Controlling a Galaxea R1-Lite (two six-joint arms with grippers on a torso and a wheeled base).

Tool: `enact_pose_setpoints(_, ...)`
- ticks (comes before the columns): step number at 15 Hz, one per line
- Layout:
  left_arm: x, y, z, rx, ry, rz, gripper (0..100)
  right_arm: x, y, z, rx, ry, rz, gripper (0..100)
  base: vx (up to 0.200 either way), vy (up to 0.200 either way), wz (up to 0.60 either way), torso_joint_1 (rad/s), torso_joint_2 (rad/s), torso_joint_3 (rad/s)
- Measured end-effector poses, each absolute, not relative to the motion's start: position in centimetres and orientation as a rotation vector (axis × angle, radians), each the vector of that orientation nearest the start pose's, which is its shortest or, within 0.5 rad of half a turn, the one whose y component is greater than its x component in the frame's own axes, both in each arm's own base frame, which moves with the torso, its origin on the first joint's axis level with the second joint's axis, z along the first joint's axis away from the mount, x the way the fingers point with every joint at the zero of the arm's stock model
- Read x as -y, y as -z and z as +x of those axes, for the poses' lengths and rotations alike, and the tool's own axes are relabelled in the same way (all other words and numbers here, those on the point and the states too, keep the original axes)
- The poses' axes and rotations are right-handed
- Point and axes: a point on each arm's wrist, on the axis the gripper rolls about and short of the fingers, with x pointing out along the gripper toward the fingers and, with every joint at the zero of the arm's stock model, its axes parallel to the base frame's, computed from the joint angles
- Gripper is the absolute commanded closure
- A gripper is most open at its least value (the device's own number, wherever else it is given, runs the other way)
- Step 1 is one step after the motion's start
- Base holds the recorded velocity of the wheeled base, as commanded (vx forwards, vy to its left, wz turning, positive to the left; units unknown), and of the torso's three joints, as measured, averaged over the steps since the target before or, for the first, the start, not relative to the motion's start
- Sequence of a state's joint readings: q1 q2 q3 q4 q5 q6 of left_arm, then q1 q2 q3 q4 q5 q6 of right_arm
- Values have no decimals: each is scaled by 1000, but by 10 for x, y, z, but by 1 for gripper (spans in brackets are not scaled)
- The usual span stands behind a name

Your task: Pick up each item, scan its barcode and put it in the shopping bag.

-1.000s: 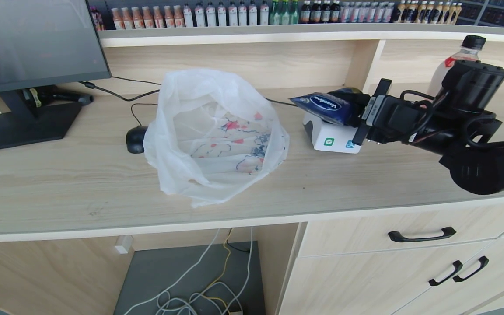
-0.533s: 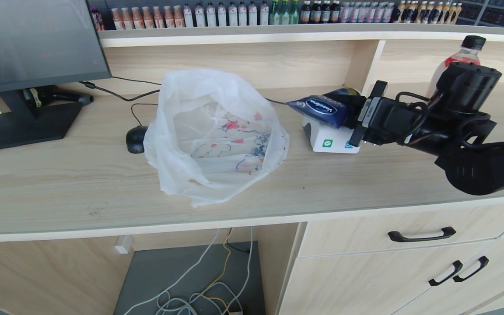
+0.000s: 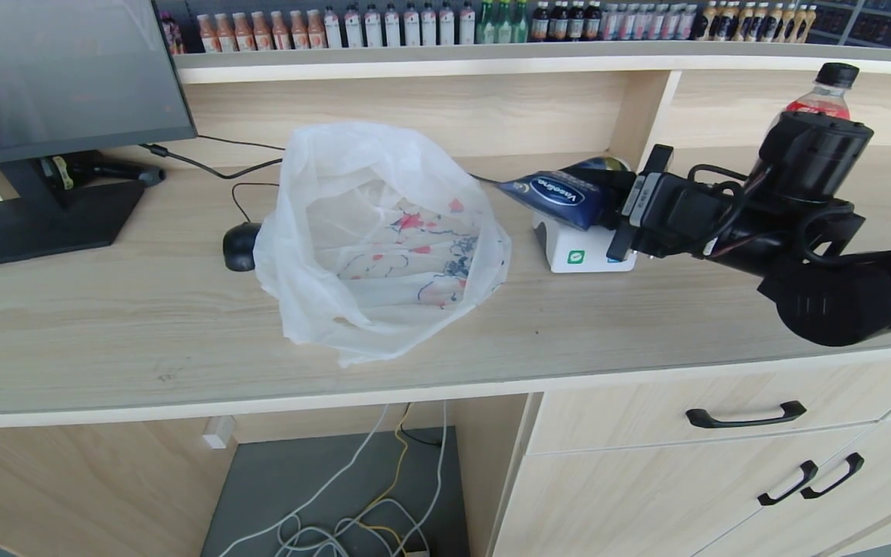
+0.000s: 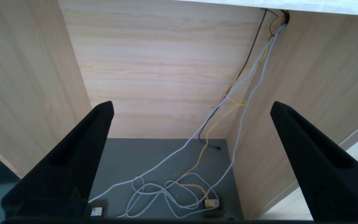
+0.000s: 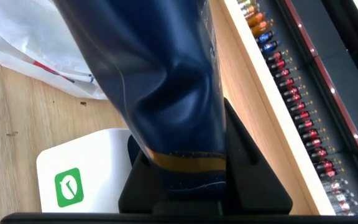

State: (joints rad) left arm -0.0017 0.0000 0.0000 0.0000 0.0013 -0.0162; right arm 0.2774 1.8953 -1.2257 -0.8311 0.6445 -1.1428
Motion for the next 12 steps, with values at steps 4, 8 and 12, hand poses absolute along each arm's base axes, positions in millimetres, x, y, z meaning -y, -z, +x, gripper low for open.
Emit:
enact_pose_setpoints(4, 0, -75, -23, 0, 0, -16, 0, -117, -251, 358, 667, -719, -1080, 100, 0, 0, 0, 0, 0, 0)
enact_pose_setpoints(8, 0, -75, -23, 0, 0, -16, 0, -117, -251, 358, 666, -718, -1079, 100, 0, 0, 0, 0, 0, 0)
enact_pose_setpoints(12, 0, -75, -23, 0, 0, -16, 0, -117, -251, 358, 664, -714, -1080, 100, 0, 0, 0, 0, 0, 0)
